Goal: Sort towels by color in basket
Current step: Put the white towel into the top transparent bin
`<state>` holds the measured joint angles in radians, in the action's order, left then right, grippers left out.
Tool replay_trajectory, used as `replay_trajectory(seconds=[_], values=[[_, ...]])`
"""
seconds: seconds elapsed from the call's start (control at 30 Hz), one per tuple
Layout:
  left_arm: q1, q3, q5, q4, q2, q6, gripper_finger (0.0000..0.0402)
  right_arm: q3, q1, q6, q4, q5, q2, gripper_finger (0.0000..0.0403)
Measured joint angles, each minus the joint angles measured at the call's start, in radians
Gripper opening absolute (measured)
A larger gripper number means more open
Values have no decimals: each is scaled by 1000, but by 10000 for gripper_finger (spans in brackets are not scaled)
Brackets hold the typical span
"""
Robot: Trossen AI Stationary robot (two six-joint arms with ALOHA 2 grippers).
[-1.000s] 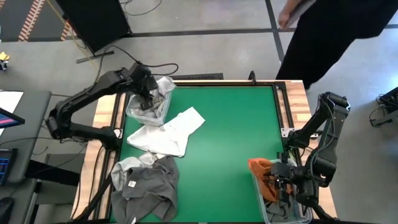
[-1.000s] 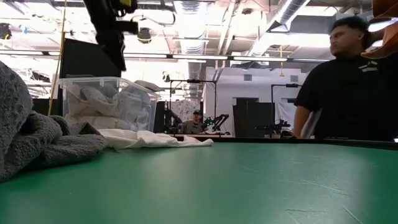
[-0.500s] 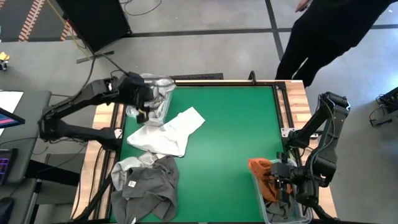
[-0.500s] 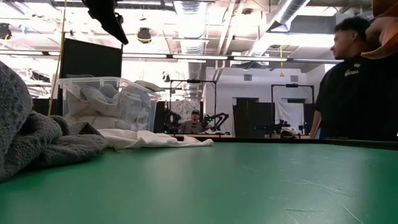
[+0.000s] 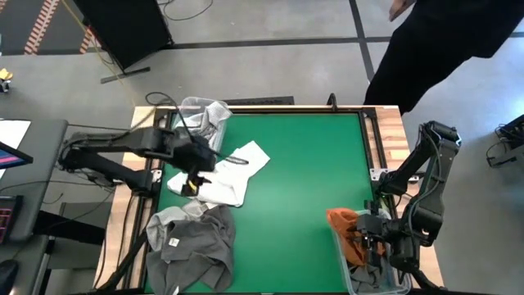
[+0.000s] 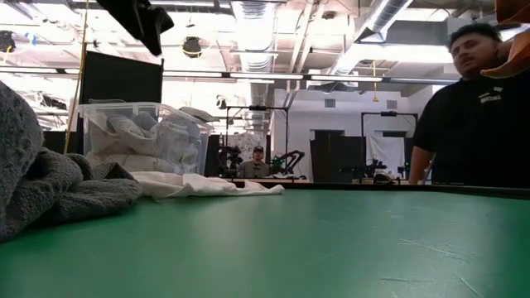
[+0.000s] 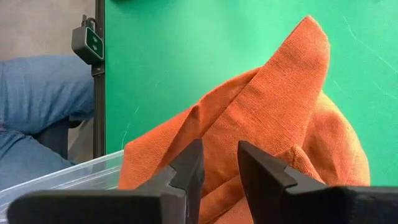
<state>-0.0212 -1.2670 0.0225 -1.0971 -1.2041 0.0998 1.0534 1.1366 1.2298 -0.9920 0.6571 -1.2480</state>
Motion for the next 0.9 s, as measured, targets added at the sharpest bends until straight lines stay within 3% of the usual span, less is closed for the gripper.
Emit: replay_trajectory(seconds=[0.2,0.5,0.9], values=[[-77,32,159,11,-123,-9,196,0,0,0,8,0,0,128],[-98,83,197,21,-236,-10,196,0,0,0,15,0,0,128],[-98,225,202,138,-234,-7,196,0,1,1,22,-1,0,128]])
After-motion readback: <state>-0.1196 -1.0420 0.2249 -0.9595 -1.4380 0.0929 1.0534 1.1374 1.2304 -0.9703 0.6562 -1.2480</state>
